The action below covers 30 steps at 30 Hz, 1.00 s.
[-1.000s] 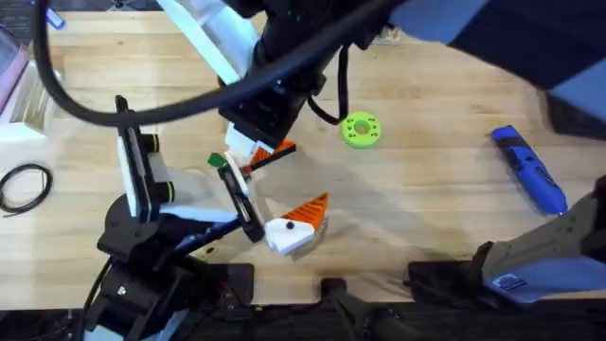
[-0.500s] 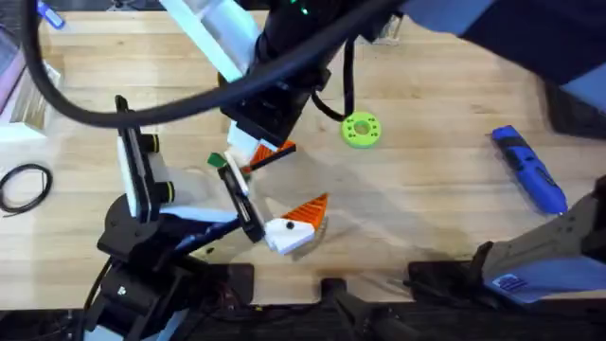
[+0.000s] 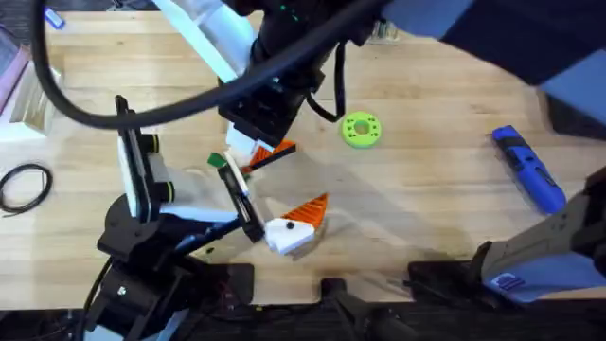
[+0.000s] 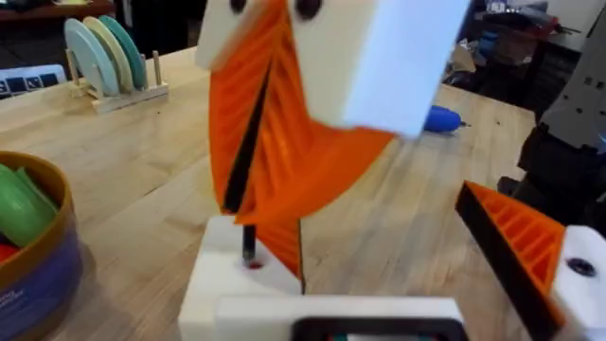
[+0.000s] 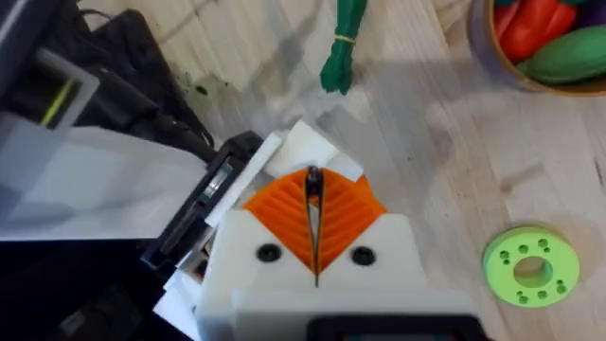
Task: Pick up the gripper from the table and insert it into the empty holder that is missing its gripper. Then pick up a screw, insert it into the mounting hole, and use the screwdriver to tighten it. Finally, clean up the table by picking up the vegetable and placing it into the bucket.
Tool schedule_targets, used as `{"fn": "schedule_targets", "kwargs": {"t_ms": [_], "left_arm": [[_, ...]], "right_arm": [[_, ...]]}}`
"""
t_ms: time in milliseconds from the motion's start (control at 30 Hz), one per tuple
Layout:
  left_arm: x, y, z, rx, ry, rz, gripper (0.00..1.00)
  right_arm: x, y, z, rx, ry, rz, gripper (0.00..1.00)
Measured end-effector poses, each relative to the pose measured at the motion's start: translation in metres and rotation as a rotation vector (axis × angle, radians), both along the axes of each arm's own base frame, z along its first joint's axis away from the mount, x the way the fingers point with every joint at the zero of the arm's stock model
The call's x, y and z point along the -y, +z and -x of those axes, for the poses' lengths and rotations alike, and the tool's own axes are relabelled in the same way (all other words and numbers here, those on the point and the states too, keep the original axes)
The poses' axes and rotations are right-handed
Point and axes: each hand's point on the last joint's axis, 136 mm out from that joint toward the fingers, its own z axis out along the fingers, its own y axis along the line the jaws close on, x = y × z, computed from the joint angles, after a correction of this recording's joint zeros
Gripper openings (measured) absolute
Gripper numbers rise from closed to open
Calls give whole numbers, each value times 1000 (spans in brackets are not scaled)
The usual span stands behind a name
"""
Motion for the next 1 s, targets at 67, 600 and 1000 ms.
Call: {"fn": "schedule_targets", "kwargs": {"t_ms": [67,600,1000], "left_arm": [[0,0,0,0,0,0,993],[0,0,0,-3,0,1,994],[0,0,0,-21,2,10,993]], "right_arm": [[-1,-3,0,-5,0,7,6],[1,-8,2,-18,3,26,6],[-3,-10,3,-22,11,32,6]]}}
